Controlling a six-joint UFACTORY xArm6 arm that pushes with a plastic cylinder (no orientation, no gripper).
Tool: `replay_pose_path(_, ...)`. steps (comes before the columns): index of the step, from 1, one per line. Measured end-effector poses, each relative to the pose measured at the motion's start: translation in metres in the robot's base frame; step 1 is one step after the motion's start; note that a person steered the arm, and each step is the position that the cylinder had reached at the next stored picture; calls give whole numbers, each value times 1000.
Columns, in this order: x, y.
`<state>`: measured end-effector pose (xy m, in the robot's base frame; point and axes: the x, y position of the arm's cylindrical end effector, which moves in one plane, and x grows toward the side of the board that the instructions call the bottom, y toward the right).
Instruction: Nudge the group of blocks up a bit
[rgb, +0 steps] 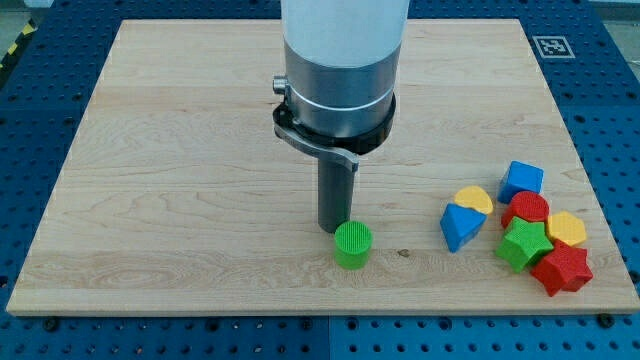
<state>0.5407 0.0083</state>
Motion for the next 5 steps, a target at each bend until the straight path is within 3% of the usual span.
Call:
replay_pose_path(2,-20,0)
replay_pose_path(3,-82,25)
replay_pose_path(4,-112,85)
replay_pose_path(5,-113,155)
